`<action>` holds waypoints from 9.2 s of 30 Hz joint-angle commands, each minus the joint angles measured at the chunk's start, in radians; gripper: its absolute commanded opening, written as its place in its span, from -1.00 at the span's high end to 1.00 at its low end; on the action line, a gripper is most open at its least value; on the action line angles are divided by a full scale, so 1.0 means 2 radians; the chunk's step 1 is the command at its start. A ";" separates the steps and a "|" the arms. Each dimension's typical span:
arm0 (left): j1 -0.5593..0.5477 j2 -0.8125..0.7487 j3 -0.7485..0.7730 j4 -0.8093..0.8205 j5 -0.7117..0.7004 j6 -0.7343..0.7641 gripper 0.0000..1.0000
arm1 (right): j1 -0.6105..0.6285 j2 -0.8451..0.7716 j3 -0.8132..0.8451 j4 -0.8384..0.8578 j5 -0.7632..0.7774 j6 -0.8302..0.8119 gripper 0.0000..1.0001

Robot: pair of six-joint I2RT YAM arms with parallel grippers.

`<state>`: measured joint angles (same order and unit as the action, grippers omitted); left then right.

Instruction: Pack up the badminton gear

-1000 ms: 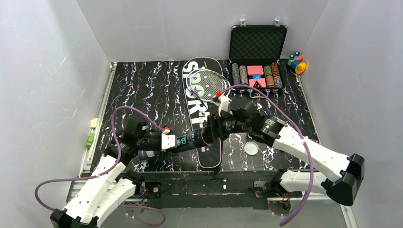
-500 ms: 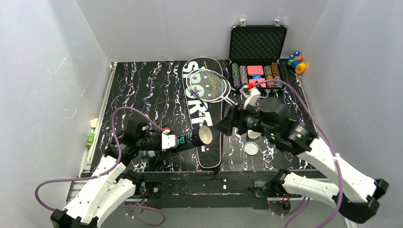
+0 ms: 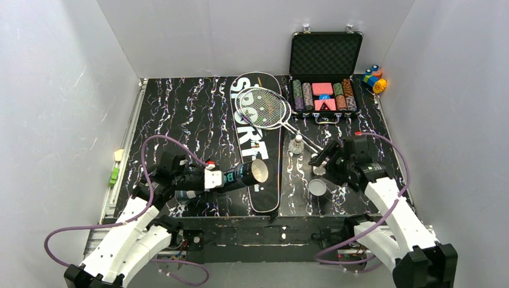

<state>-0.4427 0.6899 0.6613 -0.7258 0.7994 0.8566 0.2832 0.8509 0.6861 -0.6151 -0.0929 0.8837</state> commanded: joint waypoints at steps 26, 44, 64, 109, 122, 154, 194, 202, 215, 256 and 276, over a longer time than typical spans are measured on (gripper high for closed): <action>-0.003 -0.020 -0.007 0.001 0.008 0.020 0.66 | -0.079 0.148 -0.033 0.154 0.060 0.076 -0.01; -0.003 -0.011 0.006 -0.002 0.000 0.018 0.64 | -0.048 0.023 -0.022 0.125 -0.002 0.028 0.89; -0.002 0.003 -0.004 -0.006 -0.018 0.052 0.67 | 0.172 -0.067 0.193 -0.013 -0.164 -0.073 0.87; -0.003 -0.009 -0.002 -0.005 0.000 0.037 0.68 | 0.332 0.041 0.271 -0.070 0.011 -0.140 -0.06; -0.003 -0.009 0.017 0.001 0.009 0.019 0.68 | 0.332 0.094 0.235 -0.011 0.004 -0.141 -0.27; -0.003 -0.018 -0.006 0.015 0.008 0.009 0.69 | 0.187 0.070 0.283 -0.032 -0.004 -0.154 -0.57; 0.001 -0.034 -0.003 0.011 0.006 0.006 0.70 | 0.104 0.460 0.346 0.014 0.186 -0.237 -0.08; 0.003 -0.036 0.000 0.009 0.005 0.006 0.70 | 0.104 0.463 0.345 0.006 0.178 -0.234 0.03; 0.004 -0.035 0.002 0.008 0.005 0.007 0.70 | 0.104 0.457 0.329 0.001 0.167 -0.228 0.06; 0.005 -0.039 0.007 -0.001 0.009 0.009 0.71 | 0.067 0.355 0.150 0.136 -0.174 -0.128 -0.12; 0.005 -0.042 -0.002 0.006 0.012 0.010 0.71 | 0.085 0.287 0.210 0.010 0.027 -0.174 -0.41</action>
<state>-0.4397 0.6243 0.6468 -0.7399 0.7902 0.8654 0.4351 1.4155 1.0546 -0.5579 -0.1043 0.5491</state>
